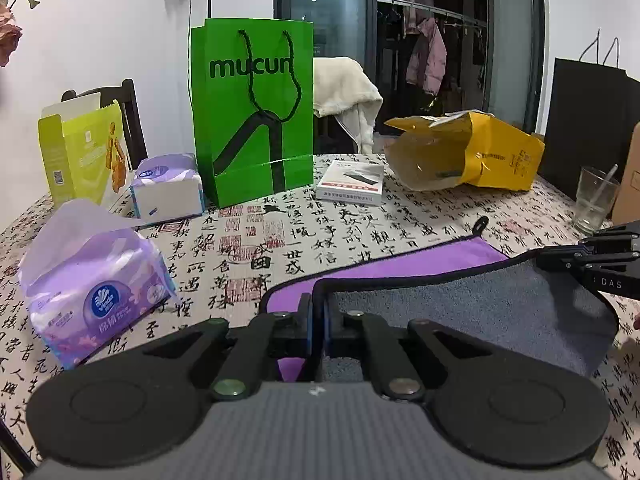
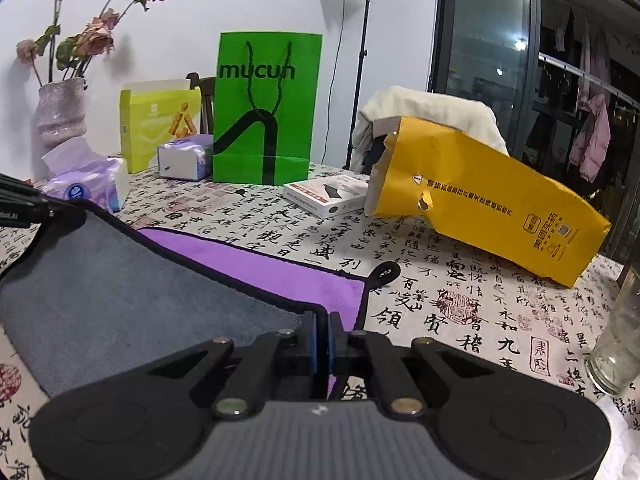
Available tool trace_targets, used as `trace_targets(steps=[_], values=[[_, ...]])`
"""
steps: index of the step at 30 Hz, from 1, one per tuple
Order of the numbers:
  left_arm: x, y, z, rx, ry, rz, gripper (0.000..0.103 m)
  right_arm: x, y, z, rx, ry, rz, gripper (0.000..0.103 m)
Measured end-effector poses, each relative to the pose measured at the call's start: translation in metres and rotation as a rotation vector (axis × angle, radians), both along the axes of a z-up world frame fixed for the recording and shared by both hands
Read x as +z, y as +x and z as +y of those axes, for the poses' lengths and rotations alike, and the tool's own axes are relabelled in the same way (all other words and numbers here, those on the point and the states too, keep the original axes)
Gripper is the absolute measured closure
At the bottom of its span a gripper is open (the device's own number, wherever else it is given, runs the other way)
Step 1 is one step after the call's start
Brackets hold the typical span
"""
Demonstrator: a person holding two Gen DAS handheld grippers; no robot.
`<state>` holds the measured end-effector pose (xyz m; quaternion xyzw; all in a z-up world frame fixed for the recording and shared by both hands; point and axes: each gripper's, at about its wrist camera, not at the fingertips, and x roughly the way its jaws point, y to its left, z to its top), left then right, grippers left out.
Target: Fold towel
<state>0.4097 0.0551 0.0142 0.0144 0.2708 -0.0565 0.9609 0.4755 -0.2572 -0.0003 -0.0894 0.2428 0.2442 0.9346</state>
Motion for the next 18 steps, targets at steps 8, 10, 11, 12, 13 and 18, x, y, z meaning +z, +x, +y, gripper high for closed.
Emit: trace_targets(steps=[8, 10, 11, 12, 13, 18], values=[[-0.003, 0.022, 0.009, 0.015, -0.028, 0.032, 0.097, -0.002, 0.024, 0.004, -0.003, 0.021, 0.028, 0.098], [-0.002, 0.027, 0.010, 0.014, -0.027, 0.037, 0.097, -0.004, 0.031, 0.006, -0.003, 0.025, 0.039, 0.098], [-0.003, 0.029, 0.011, 0.013, -0.027, 0.038, 0.097, -0.005, 0.035, 0.006, -0.004, 0.028, 0.045, 0.098], [-0.003, 0.031, 0.012, 0.014, -0.026, 0.039, 0.097, -0.006, 0.037, 0.007, -0.006, 0.029, 0.050, 0.098], [-0.004, 0.033, 0.012, 0.015, -0.025, 0.041, 0.097, -0.006, 0.040, 0.008, -0.008, 0.032, 0.054, 0.098], [-0.007, 0.044, 0.017, 0.019, -0.033, 0.053, 0.097, -0.008, 0.052, 0.013, -0.013, 0.041, 0.057, 0.098]])
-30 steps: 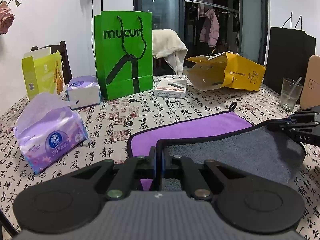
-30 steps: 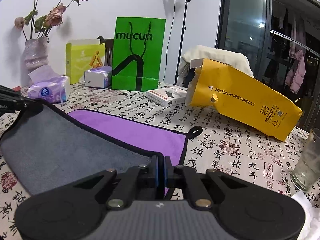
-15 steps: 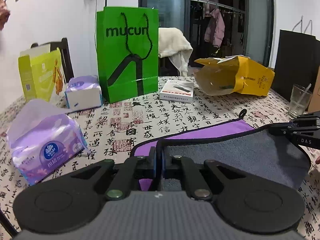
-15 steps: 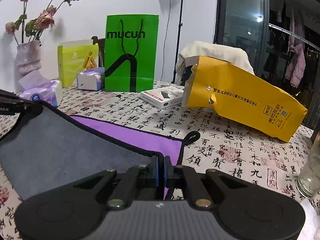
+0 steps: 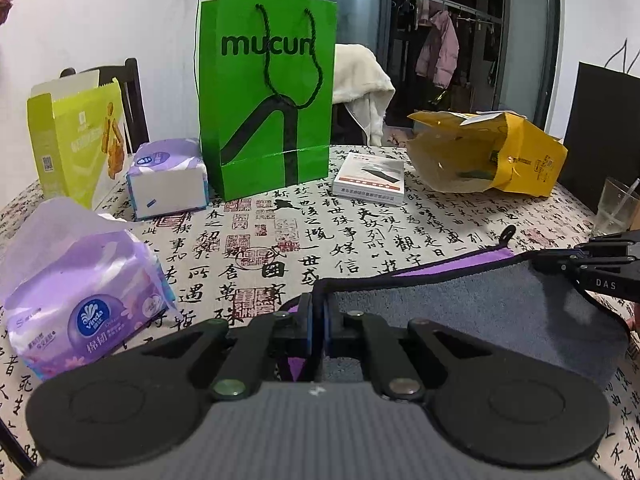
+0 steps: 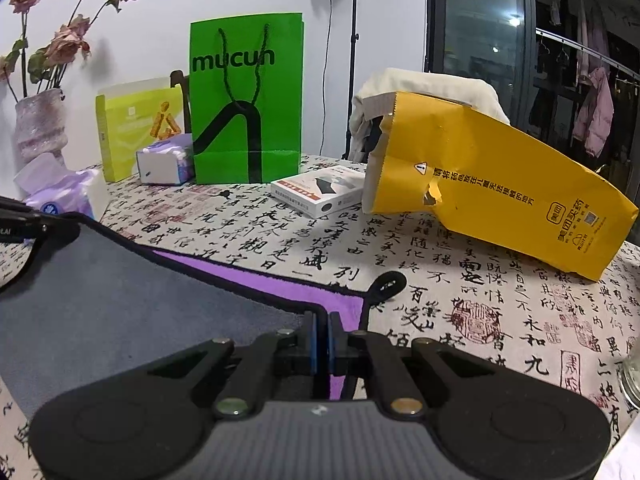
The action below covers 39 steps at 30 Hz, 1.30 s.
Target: Fold towel
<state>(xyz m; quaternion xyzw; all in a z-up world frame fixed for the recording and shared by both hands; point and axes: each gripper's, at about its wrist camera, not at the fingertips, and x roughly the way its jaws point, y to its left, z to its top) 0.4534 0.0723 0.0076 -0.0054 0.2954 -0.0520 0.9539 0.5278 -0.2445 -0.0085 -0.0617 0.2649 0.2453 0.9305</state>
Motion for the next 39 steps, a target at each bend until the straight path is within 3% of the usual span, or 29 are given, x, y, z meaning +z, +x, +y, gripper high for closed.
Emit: trace_targets(steps=[17, 20, 22, 26, 31, 39], values=[[-0.008, 0.049, 0.008, 0.005, 0.010, 0.042, 0.096, -0.003, 0.041, 0.007, -0.034, 0.011, 0.033, 0.098], [-0.012, 0.053, 0.010, 0.038, 0.012, 0.050, 0.087, -0.008, 0.048, 0.007, -0.044, 0.005, 0.056, 0.091], [-0.014, 0.055, 0.014, 0.053, 0.009, 0.057, 0.070, -0.011, 0.051, 0.006, -0.055, 0.009, 0.066, 0.088], [-0.015, 0.054, 0.018, 0.063, 0.005, 0.070, 0.066, -0.010, 0.049, 0.003, -0.056, 0.023, 0.061, 0.080], [-0.009, 0.044, 0.015, 0.058, 0.015, 0.054, 0.052, -0.007, 0.046, 0.001, -0.056, 0.034, 0.062, 0.077], [-0.001, 0.026, 0.006, 0.057, 0.028, 0.042, 0.040, 0.000, 0.030, -0.005, -0.056, 0.046, 0.068, 0.067]])
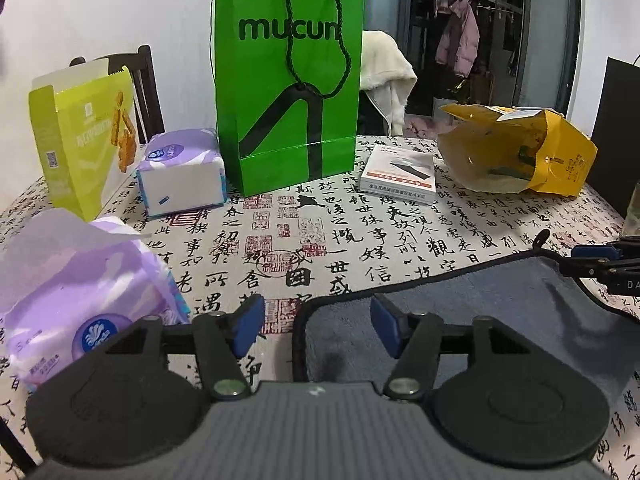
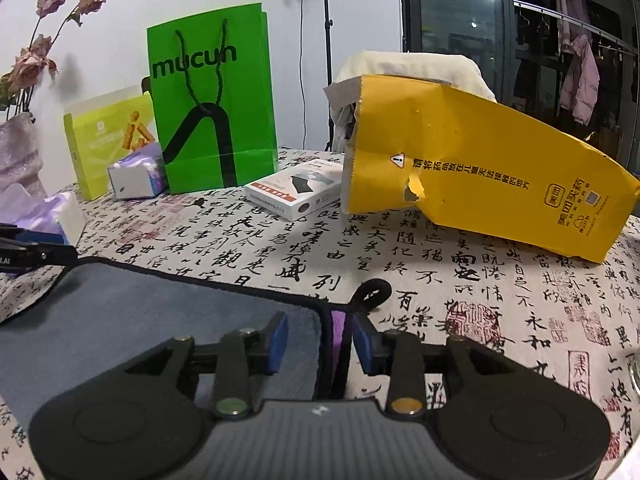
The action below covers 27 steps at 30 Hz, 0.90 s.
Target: Fold towel
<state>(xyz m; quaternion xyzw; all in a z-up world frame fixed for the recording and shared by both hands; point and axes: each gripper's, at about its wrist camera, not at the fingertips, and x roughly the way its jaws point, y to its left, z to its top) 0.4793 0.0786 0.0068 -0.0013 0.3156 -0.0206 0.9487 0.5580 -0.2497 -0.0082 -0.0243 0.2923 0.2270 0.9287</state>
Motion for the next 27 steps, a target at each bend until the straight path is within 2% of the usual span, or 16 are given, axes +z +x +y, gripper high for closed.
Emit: trace_targets(steps=[7, 13, 18, 22, 27], values=[[0.010, -0.023, -0.006, 0.016, 0.004, -0.023, 0.030, 0.007, -0.021, -0.008, -0.010, 0.016, -0.002, 0.061], [0.018, -0.049, -0.010, 0.041, 0.003, -0.043, 0.018, 0.014, -0.046, -0.016, -0.028, 0.025, -0.009, 0.049], [0.022, -0.072, -0.013, 0.060, 0.008, -0.053, 0.011, 0.021, -0.071, -0.023, -0.059, 0.024, -0.023, 0.030], [0.024, -0.091, -0.016, 0.061, 0.020, -0.060, 0.005, 0.027, -0.092, -0.029, -0.069, 0.030, -0.035, 0.024], [0.030, -0.116, -0.020, 0.062, 0.029, -0.078, 0.003, 0.033, -0.115, -0.032, -0.074, 0.031, -0.047, 0.021]])
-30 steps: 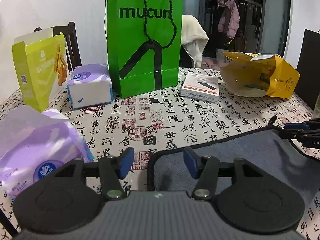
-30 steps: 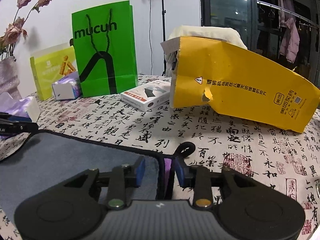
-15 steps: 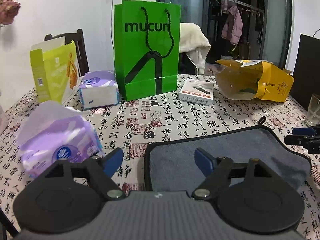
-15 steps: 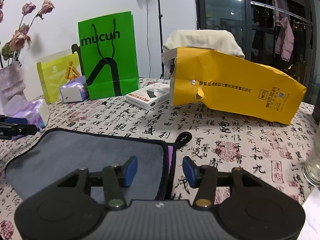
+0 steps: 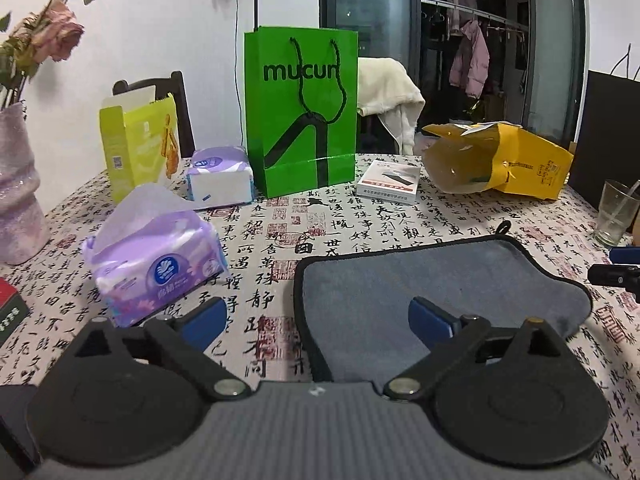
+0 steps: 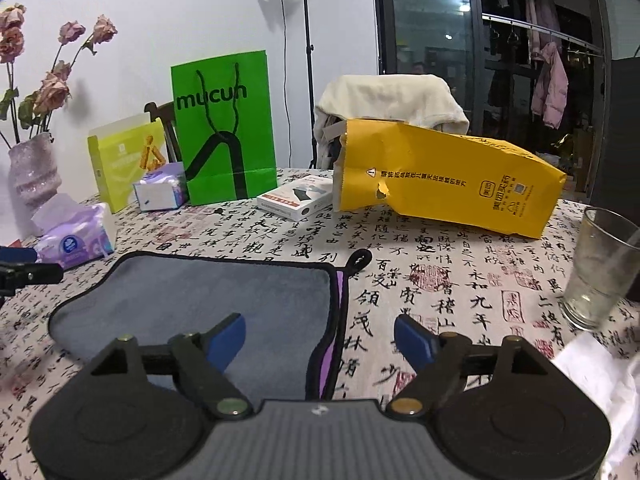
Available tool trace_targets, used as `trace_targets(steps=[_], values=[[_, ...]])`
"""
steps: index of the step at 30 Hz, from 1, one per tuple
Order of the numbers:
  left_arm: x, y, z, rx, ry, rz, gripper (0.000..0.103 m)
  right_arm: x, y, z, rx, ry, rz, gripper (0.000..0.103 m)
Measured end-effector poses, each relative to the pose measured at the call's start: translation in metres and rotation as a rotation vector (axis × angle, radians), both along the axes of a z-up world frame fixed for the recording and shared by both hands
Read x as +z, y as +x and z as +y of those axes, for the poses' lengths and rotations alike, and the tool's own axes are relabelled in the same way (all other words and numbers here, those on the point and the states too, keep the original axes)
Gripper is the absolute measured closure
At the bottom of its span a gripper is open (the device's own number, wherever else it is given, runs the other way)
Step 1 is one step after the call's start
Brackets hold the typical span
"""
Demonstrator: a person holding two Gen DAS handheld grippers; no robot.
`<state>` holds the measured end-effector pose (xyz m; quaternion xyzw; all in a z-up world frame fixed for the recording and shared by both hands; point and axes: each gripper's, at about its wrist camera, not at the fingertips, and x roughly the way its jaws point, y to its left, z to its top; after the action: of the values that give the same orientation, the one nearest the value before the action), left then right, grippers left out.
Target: Fold towel
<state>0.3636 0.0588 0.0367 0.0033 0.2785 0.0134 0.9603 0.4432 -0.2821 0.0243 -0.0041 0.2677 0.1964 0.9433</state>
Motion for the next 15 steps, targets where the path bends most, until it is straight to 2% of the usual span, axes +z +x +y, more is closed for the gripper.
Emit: trace_targets(steps=[15], values=[[0.004, -0.069, -0.001, 0.011, 0.020, -0.052, 0.000, 0.008, -0.063, -0.007, -0.008, 0.015, -0.033, 0.018]])
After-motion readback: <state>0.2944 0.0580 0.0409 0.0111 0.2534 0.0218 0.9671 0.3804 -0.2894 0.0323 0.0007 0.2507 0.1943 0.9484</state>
